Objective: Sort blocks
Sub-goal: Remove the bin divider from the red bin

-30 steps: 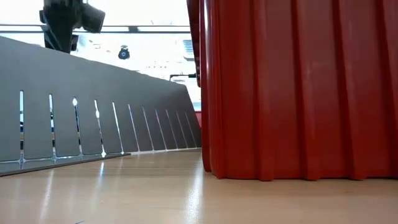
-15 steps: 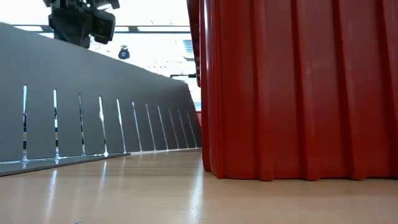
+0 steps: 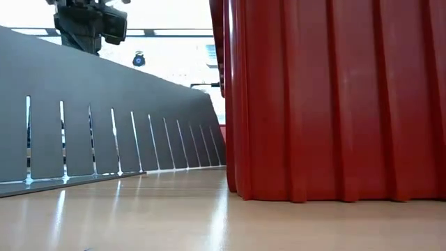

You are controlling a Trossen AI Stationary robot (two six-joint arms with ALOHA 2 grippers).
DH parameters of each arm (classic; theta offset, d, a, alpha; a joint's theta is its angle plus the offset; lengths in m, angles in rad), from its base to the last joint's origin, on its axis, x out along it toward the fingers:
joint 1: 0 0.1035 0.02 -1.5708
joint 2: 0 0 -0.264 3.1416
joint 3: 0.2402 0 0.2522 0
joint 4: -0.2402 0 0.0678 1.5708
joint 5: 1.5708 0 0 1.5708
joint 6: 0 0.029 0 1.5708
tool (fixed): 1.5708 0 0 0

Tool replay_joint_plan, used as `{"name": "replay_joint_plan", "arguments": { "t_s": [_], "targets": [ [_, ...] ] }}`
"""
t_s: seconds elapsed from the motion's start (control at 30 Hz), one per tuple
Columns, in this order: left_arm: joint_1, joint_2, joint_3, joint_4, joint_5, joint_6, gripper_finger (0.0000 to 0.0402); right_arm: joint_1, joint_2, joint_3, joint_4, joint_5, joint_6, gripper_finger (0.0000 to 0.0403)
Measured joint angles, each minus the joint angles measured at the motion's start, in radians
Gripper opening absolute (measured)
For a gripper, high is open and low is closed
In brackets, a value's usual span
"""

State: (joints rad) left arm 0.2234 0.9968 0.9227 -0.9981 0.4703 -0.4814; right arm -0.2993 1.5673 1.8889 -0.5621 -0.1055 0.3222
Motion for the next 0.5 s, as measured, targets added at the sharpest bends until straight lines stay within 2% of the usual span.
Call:
{"name": "replay_joint_plan", "arguments": {
  "t_s": [0.17,0.3,0.5],
  "targets": [
    [0.007,-0.017,0.056,-0.074,-0.067,0.035,0.0000,0.000,0.000,0.000,0.000,0.000,-0.020,0.0090],
    [0.008,-0.018,0.110,-0.090,-0.113,0.054,0.0000,0.000,0.000,0.000,0.000,0.001,-0.030,0.0063],
    [0.008,-0.005,0.056,-0.104,-0.140,0.054,0.0000,0.000,0.000,0.000,0.000,0.001,-0.033,0.0024]
  ]
}}
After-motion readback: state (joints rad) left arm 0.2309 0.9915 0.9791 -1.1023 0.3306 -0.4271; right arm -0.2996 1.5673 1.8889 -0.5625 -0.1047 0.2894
